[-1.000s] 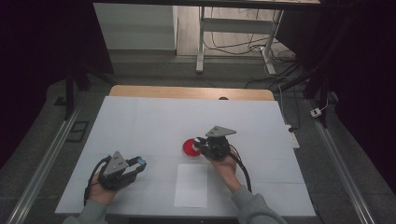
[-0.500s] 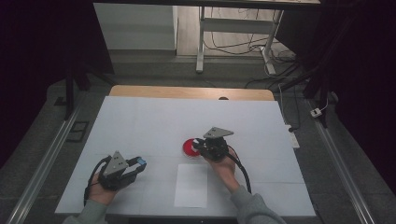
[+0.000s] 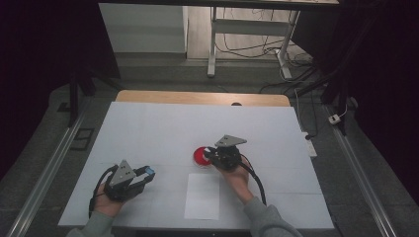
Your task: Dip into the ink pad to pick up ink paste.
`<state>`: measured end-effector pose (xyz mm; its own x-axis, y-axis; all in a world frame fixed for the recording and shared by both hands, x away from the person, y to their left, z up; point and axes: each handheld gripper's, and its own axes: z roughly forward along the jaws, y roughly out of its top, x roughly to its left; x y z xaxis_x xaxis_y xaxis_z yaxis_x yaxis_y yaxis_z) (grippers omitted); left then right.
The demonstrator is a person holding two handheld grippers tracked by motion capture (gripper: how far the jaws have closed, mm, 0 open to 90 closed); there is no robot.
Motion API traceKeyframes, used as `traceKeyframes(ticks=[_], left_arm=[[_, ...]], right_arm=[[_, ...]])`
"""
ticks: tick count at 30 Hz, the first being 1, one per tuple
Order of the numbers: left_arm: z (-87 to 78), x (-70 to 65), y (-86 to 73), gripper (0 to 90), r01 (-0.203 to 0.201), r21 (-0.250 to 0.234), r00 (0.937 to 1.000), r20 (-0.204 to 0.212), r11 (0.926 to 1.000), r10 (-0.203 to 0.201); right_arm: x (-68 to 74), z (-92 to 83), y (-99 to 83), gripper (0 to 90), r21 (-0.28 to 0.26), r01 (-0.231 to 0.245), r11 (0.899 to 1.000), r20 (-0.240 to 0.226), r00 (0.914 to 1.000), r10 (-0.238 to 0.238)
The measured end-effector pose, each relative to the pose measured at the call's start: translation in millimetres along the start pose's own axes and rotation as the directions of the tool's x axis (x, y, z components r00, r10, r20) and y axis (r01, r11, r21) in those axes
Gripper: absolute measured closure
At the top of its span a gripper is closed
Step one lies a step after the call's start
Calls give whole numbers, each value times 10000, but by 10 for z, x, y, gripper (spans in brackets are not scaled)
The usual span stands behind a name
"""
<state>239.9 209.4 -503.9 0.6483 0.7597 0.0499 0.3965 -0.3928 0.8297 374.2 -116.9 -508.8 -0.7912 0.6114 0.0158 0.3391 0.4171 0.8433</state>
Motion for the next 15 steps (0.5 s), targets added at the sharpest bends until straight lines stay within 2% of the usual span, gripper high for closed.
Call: traceKeyframes(ticks=[7, 15], left_arm=[[0, -1, 1, 649, -1, 8, 10000, 0, 10000, 1], [1, -3, 3, 649, -9, 13, 10000, 12, 10000, 8]], right_arm=[[0, 6, -10, 750, 111, -122, 9999, 40, 9999, 121], [14, 25, -19, 752, 156, -45, 9999, 111, 9999, 43]])
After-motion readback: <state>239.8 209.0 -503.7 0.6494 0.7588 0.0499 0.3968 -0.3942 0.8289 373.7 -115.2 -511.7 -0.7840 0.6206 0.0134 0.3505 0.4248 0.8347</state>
